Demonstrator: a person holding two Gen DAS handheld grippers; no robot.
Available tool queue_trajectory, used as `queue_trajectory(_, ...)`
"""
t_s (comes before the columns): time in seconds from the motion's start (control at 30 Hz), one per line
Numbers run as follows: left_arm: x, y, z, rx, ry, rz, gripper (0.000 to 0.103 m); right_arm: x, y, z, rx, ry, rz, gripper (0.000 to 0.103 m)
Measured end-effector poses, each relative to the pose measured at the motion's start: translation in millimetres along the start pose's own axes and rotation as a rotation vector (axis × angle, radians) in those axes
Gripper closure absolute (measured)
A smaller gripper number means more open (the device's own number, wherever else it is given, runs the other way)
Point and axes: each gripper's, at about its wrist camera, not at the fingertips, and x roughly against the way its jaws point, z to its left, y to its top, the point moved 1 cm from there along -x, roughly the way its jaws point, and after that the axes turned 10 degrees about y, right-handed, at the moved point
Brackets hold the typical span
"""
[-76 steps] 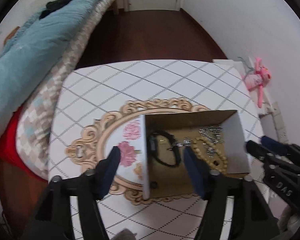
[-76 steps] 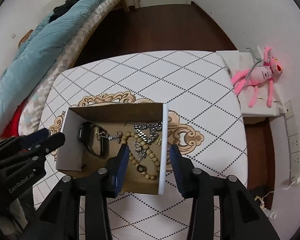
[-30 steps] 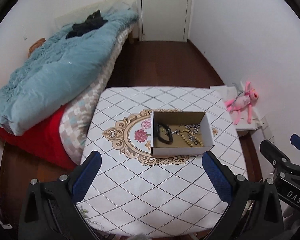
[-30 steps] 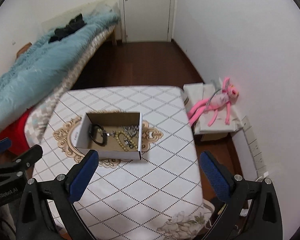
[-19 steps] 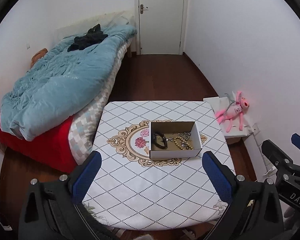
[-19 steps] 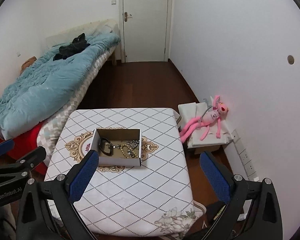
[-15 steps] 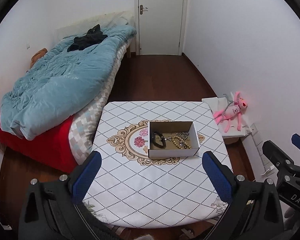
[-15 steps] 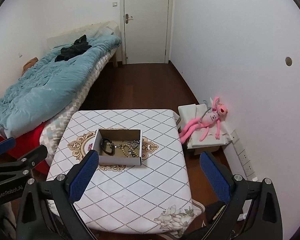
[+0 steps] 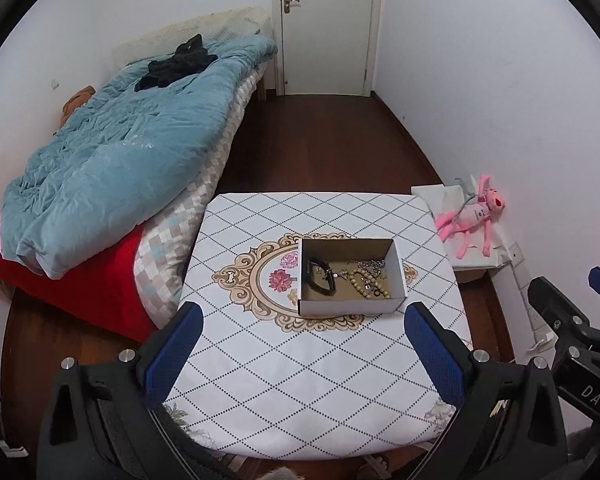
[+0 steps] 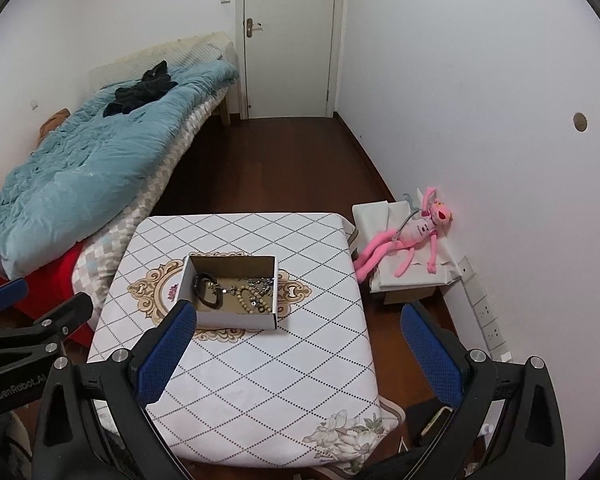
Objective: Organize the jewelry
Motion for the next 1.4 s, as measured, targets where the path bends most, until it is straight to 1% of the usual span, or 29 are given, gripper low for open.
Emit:
queue_trajectory(0.2, -22.1, 13.1, -4.8, 0.000, 0.006, 0.046, 0.000, -28.6, 15.1, -0.4, 0.001, -0.016, 0.039, 0.000)
queue_trajectory(0.37, -39.7, 23.4, -10.1, -0.013, 0.019, 0.076, 0.000, -54.3, 26.1, -2.1, -0.008, -0.007, 0.082, 0.000)
queue_trajectory(0.7, -69.9, 28.5, -16.0, -0.027, 0.034, 0.140, 0.000, -93.1, 33.5, -4.7, -0.001, -0.004, 0.165, 0.000)
queue_trajectory(1.0, -75.9, 27.0, -17.4, -0.025, 0.032, 0.160, 0.000, -106.6, 30.9, -5.8, 0.000, -0.005, 0.208, 0.000)
queue_trajectory(1.4, -76.1, 26.3, -15.1, -0.020, 0.038, 0.167, 0.000, -107.1, 29.8, -6.0, 0.003, -0.001, 0.210, 0.000)
